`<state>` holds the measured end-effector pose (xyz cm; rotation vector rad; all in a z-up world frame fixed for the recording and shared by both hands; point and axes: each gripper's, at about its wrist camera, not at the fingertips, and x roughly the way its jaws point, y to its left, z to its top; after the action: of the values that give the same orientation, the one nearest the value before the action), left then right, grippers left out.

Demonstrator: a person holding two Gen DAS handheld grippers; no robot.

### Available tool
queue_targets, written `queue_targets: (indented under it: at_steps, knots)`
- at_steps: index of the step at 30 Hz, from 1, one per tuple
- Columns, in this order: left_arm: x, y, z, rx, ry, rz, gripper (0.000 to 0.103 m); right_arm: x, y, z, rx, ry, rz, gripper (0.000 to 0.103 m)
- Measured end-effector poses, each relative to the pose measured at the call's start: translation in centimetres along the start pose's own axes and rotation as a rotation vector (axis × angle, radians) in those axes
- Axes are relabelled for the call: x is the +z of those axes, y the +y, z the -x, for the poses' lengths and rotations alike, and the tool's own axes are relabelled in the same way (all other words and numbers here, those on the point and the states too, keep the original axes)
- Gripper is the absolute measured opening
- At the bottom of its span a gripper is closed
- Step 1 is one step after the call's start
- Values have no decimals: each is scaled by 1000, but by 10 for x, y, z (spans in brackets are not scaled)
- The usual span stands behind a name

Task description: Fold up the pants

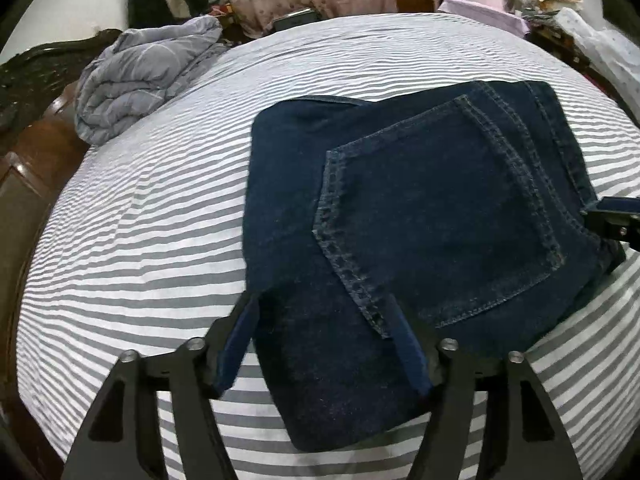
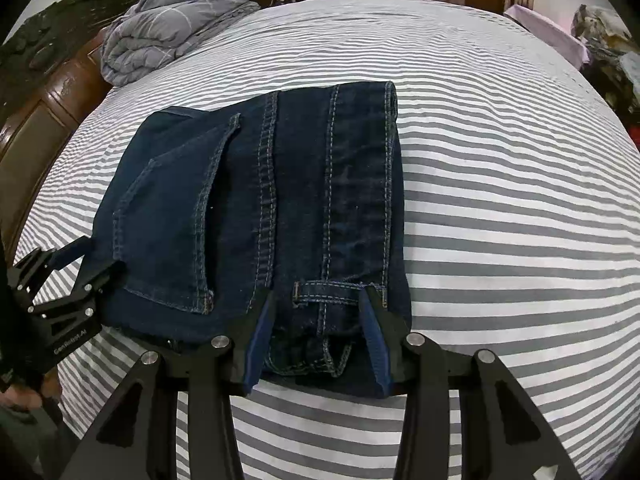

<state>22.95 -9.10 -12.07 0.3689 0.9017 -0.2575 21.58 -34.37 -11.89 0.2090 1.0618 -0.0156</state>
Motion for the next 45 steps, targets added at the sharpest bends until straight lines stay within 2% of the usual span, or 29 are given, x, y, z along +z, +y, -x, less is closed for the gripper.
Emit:
queue_targets:
  at_steps: [6,10,12,14,16,19,23,26,30,34,39,45]
  knots:
    - [1,10,-3,-21,33,119,75,-1,9,-2,-43,-20,-4,40]
    - [3,0,7,35,35,80,75,1,14,-5,-77,-11,-15,40]
    - [2,-5,18,27,52,62,75,3,17,-1,-92,-1,-18,40]
    - [-3,-8,36,23,37,54,75,4,23,5,-122,-4,-5,46]
    - [-11,-10,55,20,12,44,75,1,30,21,-162,-34,-22,59]
    - [-25,-11,82,11,2,54,75,-12,44,52,-136,-100,-26,63]
    - [-43,-1,124,-10,-29,131,75,-42,69,92,-189,-159,19,71]
    - [-51,6,149,16,-57,161,75,-63,86,118,-210,-205,62,75]
    - [-62,20,179,6,-79,244,75,-88,103,153,-211,-271,71,91]
    - [-71,24,200,47,-110,269,75,-92,110,171,-188,-293,22,94]
    - [-78,21,215,43,-132,294,75,-96,123,183,-195,-304,18,99]
    - [-86,14,214,12,-95,281,75,-95,131,182,-211,-303,35,101]
